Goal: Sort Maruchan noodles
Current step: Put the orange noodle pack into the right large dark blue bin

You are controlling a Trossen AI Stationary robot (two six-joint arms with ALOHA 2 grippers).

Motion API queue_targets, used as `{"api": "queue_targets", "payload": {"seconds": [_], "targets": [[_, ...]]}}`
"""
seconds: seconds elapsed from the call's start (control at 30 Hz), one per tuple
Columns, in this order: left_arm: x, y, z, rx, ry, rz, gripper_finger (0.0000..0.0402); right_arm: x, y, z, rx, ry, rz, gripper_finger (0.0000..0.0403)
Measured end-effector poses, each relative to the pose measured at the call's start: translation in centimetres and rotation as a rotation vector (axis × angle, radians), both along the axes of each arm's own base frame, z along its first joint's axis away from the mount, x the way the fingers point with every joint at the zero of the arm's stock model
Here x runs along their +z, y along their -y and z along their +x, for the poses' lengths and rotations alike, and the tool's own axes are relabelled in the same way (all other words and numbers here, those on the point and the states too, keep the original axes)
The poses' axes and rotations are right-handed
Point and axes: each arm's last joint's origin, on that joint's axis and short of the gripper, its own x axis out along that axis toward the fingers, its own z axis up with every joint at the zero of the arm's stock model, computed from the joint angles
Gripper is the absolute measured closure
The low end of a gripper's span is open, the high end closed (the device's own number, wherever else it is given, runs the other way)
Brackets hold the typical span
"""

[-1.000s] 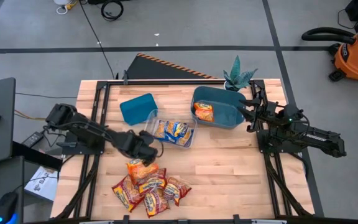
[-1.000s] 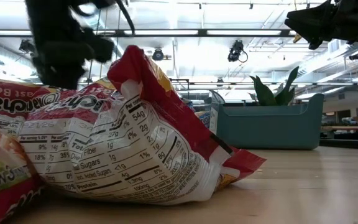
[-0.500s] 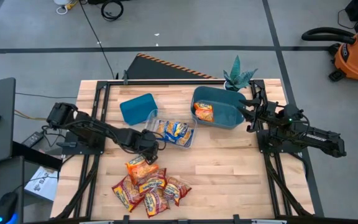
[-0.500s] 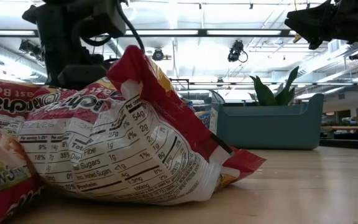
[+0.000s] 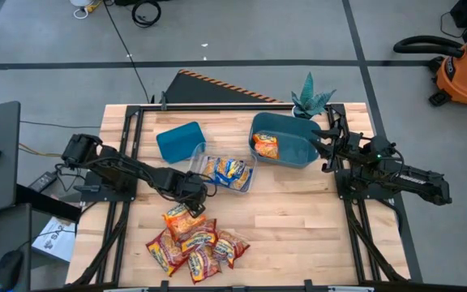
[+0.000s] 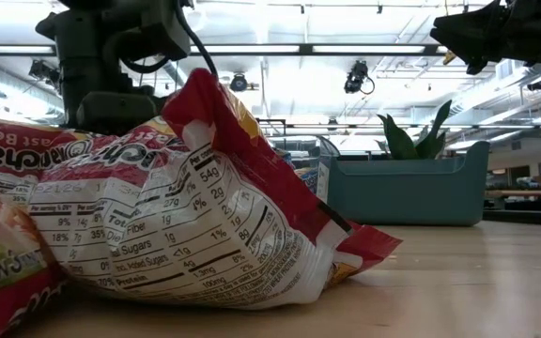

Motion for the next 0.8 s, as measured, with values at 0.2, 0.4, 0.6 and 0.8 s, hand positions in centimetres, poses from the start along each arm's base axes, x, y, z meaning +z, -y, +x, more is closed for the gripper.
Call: {"api": "queue_targets", "payload": {"seconds": [0.2, 0.4, 0.6, 0.8], "targets": [[0.0, 0.0, 0.0, -0.018, -0.005, 0.001, 0.0328, 0.0, 0.0, 0.0, 0.000, 0.000, 0.000, 0.0250], [0.2, 0.0, -0.2, -0.071, -0.006, 0.003, 0.0392, 0.0, 0.0, 0.0, 0.000, 0.000, 0.000, 0.0250], [3.0, 0.2, 0.8, -0.146, -0.044, 0.002, 0.0395, 0.0, 0.0, 0.0, 0.000, 0.000, 0.000, 0.0250], [9.0, 0.5, 2.5, -0.243, -0.024, 0.075, 0.0396, 0.0, 0.0, 0.0, 0.001, -0.001, 0.000, 0.0250]]}}
